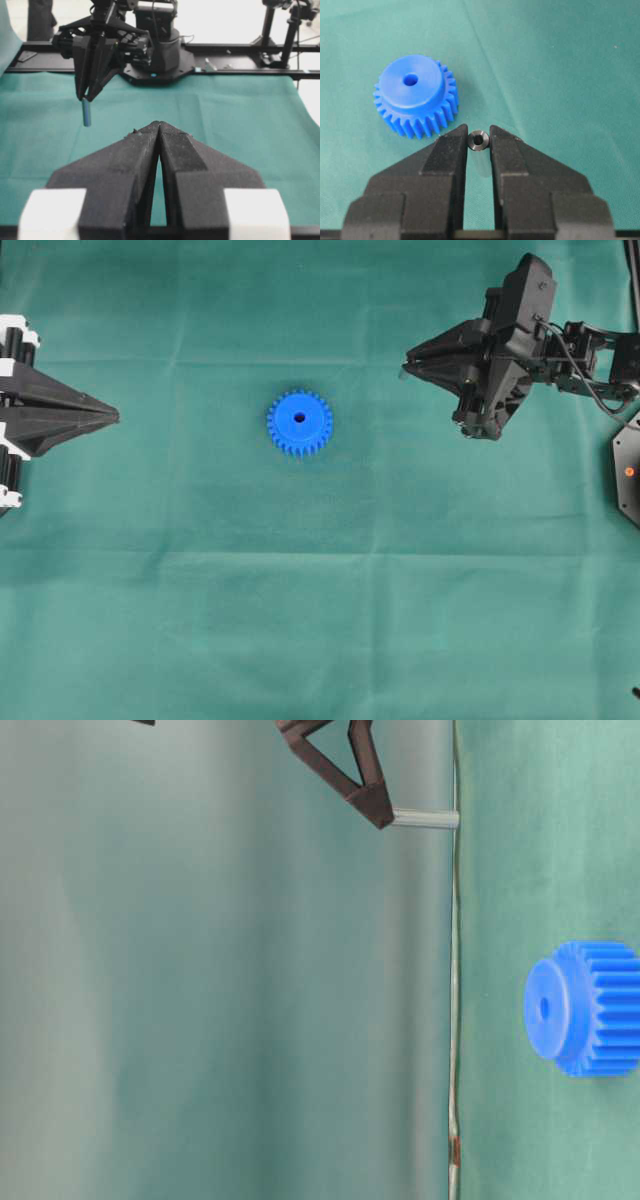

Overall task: Insert the shaft placed at a random location into the center hole of the medium gear at another random location.
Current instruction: 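Carry the held shaft left over the blue gear's center hole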

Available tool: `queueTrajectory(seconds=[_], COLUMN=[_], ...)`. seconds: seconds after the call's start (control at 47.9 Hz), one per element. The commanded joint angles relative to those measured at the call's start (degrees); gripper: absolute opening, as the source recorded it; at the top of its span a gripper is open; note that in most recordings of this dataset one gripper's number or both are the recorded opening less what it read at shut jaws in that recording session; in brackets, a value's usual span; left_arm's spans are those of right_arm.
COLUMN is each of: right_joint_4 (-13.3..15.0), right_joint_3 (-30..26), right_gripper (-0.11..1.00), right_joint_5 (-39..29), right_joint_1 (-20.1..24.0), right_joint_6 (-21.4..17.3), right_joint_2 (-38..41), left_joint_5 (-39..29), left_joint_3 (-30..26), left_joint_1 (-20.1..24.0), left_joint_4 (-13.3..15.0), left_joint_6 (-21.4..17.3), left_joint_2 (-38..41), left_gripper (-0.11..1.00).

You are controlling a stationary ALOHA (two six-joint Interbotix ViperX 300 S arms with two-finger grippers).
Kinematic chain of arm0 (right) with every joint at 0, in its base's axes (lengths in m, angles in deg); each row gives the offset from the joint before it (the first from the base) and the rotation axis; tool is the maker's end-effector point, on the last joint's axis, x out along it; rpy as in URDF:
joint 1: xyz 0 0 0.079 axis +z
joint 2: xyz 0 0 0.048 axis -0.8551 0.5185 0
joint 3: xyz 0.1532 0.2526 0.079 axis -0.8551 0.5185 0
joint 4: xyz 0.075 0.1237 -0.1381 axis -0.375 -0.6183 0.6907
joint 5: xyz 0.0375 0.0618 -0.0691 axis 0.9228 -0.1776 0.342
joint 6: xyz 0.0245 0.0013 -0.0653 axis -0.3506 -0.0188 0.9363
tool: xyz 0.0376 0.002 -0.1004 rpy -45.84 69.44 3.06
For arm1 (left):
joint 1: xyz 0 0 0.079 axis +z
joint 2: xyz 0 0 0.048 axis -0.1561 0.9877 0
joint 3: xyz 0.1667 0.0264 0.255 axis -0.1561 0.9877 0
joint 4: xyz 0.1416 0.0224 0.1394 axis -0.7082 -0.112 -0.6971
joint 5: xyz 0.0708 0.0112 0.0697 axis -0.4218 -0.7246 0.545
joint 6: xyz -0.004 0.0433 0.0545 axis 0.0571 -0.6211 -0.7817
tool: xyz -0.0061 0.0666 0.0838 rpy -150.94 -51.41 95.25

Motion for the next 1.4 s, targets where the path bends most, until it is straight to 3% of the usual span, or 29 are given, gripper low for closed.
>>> queueTrajectory(seconds=[0.0,0.23,0.793,1.378], right_joint_4=[0.09,0.09,0.26,0.0], right_joint_3=[-0.88,-3.87,-20.57,-21.45], right_gripper=[0.14,0.14,0.14,0.14], right_joint_5=[0.09,1.05,2.55,3.96], right_joint_1=[-0.09,1.76,6.86,7.47], right_joint_6=[0.35,0.26,0.44,0.26], right_joint_2=[-0.53,3.08,18.02,21.09], left_joint_5=[0.35,0.35,0.26,0.35], left_joint_3=[-1.41,-1.41,-1.32,-1.41], left_joint_1=[-0.09,-0.09,-0.09,-0.09], left_joint_4=[-0.18,-0.18,-0.18,-0.18], left_joint_6=[0.0,0.0,0.09,0.0], left_joint_2=[0.44,0.44,0.44,0.44], left_gripper=[0.0,0.0,0.0,0.0])
